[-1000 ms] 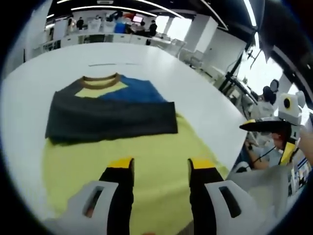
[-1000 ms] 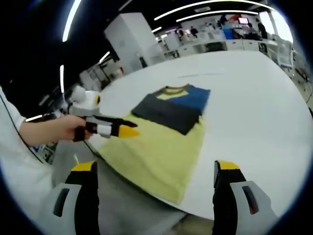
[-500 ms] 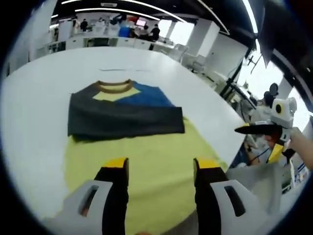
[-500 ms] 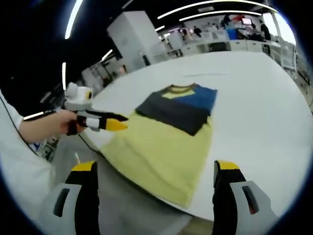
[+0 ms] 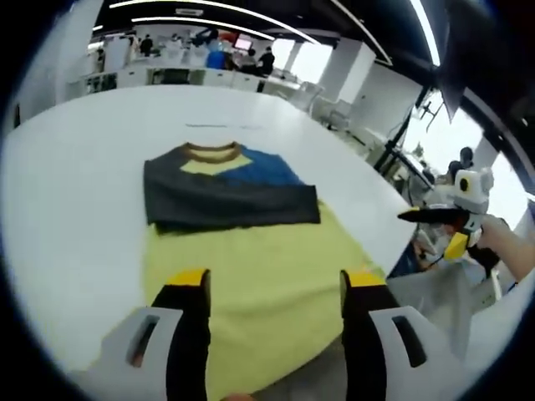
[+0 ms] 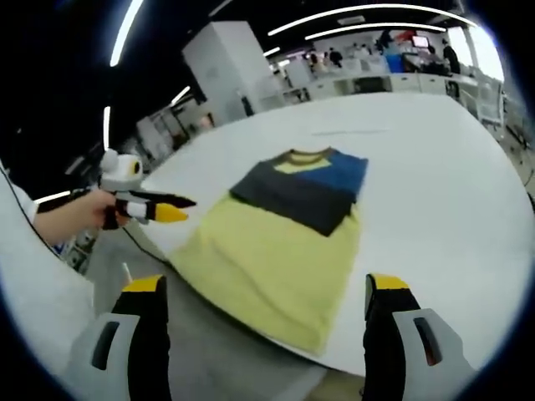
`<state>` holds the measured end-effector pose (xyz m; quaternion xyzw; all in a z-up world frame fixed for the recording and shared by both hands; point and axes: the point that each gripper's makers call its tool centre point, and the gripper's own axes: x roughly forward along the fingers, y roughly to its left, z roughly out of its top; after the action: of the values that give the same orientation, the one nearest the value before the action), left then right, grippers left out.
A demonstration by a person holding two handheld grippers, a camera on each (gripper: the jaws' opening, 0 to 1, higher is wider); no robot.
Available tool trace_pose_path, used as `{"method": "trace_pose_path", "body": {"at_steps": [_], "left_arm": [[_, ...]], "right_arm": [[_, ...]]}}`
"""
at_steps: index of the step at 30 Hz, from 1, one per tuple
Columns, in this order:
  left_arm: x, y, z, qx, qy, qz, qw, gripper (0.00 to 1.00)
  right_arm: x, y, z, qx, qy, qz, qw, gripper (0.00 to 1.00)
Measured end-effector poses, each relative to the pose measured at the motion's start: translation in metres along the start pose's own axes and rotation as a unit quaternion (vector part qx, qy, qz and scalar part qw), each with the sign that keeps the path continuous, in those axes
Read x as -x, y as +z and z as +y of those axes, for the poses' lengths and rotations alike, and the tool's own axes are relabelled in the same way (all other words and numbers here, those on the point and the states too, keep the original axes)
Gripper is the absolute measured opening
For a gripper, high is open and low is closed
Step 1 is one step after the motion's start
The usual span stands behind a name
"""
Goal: Fold the garment on the visible template until the final outline fits inside the template.
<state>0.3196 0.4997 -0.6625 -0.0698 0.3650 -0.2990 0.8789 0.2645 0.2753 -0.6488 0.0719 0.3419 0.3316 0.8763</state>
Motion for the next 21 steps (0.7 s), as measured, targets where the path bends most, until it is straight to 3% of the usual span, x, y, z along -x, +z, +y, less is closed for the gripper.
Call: {"method": "trace_pose_path", "body": {"at_steps": [12, 21], "left_arm": [[0.036, 0.003, 0.014, 0.014, 0.003, -0.022, 0.9997, 0.66], [0.071, 0.002, 0.034, 0.043, 0.024, -0.043, 0.9978, 0.68]], "right_arm": [[0.009, -0.008, 0.003, -0.003, -0.013, 0.0, 0.9999, 0.97], [0.023, 0.002, -0.009, -0.016, -0.037, -0.021, 0.999, 0.97]]}}
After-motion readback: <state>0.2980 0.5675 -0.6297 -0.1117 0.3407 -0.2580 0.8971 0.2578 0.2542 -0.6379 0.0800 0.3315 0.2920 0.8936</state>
